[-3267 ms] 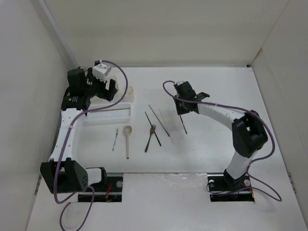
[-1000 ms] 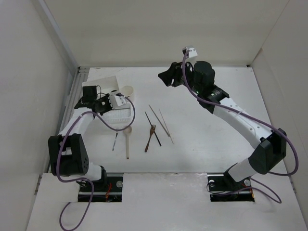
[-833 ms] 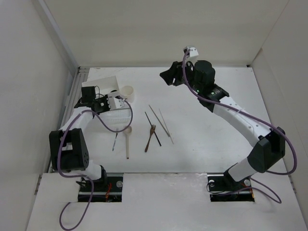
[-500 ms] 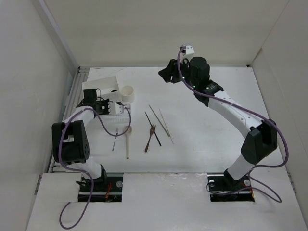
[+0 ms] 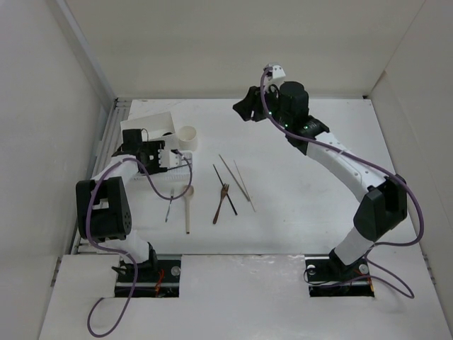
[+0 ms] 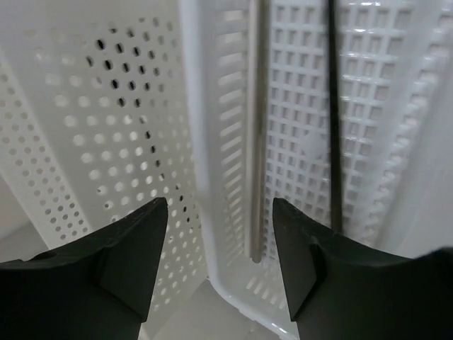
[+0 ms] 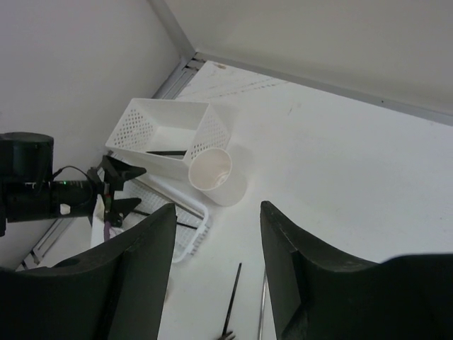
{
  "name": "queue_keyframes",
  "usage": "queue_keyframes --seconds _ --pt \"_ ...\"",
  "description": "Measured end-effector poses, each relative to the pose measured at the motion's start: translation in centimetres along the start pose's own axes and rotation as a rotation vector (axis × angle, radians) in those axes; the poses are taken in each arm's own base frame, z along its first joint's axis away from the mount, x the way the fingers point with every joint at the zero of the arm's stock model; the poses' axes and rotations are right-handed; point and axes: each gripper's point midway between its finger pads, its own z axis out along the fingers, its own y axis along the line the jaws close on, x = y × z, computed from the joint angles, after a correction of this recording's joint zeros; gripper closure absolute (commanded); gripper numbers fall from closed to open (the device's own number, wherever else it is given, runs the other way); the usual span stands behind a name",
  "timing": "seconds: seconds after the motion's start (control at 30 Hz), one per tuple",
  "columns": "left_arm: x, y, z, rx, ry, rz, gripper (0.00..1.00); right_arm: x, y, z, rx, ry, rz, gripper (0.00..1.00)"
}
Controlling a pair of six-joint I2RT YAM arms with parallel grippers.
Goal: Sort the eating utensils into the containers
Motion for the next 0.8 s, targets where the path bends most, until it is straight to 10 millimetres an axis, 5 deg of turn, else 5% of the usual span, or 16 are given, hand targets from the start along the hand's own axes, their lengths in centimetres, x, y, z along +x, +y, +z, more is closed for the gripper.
queue_keyframes --seconds 0.1,0.23,0.37,0.5,0.63,0.8 --pt "-0.1 1.5 -0.6 -0.031 0.002 -0.065 0.42 0.8 -0.6 -0.2 0.030 0.032 0.003 0.43" --pt "-0.8 5.4 -3.2 -0.150 -0.009 -0.184 0.40 3.9 -2.4 -0.5 0.123 0.166 0.001 0.71" --pt "-2.4 8.1 -7.7 -0.287 -0.044 -0.271 0.24 10.7 -4.1 -0.5 0.262 0.348 -0.036 0.71" --pt "-4.2 10.2 -13.1 -0.450 -0.105 -0.405 0.13 19.1 -3.0 -0.9 0.306 0.561 -0.104 0.71" --pt "-5.3 10.9 -16.4 -0.569 -0.174 -0.579 0.03 24.5 -3.9 -1.7 0.351 0.719 -0.134 0.71" --pt "-5.8 9.5 -17.3 -0.593 -0.219 -0.766 0.02 27.7 -6.7 -2.0 0.417 0.815 -0.131 0.71"
